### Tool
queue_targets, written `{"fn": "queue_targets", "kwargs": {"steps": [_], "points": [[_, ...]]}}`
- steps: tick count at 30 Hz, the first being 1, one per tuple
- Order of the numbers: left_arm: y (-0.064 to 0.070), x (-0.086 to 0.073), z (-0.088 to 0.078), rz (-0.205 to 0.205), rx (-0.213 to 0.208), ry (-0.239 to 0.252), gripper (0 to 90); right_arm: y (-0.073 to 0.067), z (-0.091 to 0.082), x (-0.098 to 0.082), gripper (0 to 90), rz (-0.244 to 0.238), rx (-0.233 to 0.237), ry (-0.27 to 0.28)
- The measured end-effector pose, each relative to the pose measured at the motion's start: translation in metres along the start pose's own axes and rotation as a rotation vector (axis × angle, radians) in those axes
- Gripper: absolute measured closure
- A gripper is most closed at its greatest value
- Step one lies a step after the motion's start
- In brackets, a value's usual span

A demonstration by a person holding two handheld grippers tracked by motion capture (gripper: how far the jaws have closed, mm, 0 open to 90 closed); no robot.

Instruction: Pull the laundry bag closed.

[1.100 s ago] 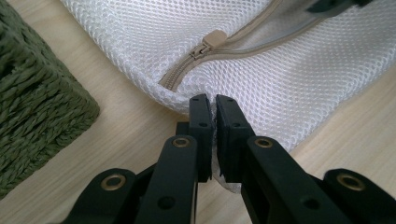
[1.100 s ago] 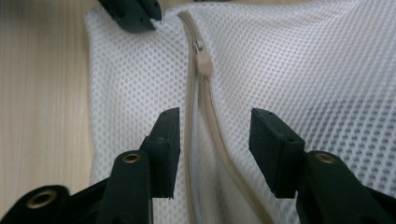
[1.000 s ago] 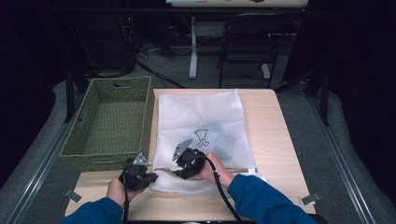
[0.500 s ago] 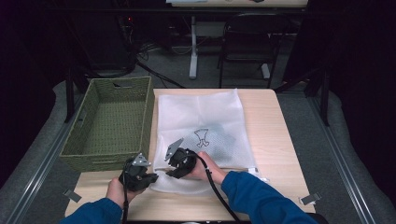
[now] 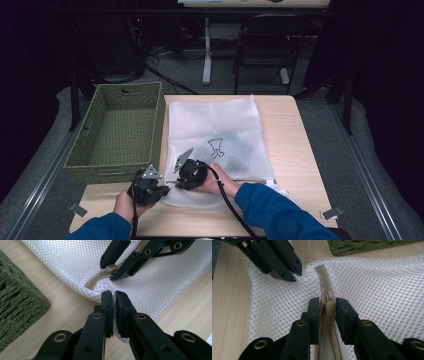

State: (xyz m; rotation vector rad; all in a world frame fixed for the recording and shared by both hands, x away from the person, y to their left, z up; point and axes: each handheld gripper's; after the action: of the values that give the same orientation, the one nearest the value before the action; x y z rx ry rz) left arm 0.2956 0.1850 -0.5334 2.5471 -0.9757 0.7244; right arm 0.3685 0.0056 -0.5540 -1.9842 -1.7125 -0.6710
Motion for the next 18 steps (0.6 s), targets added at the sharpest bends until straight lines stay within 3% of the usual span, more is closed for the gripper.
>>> {"fn": "queue_targets", "kwargs": {"steps": [4, 8, 13, 18], "points": [[0.0, 0.0, -0.001, 0.004, 0.001, 0.002, 85.8, -0.001, -0.001, -0.001, 80.8, 0.004, -0.001, 0.0], [-0.001, 0.0, -0.001, -0.005, 0.004, 0.003, 84.8, -0.005, -0.002, 0.0, 81.8, 0.025, -0.016, -0.01], [-0.003, 0.0, -0.002, -0.015, 0.0, 0.001, 80.7, -0.007, -0.003, 0.002, 82.1, 0.012, -0.04, -0.011], [-0.011, -0.001, -0.003, -0.076, -0.016, -0.015, 56.2, -0.012, -0.007, 0.003, 82.3, -0.001, -0.079, -0.01]]}}
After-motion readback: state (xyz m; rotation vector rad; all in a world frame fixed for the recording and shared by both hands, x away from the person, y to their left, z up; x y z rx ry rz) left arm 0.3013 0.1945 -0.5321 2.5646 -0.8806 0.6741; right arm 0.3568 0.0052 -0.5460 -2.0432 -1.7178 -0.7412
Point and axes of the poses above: each handheld gripper's, and its own axes: z roughly forward along the jaws, x roughly out of its top, y roughly to its right, and after that the axes turned 2 degrees about -z, right-handed
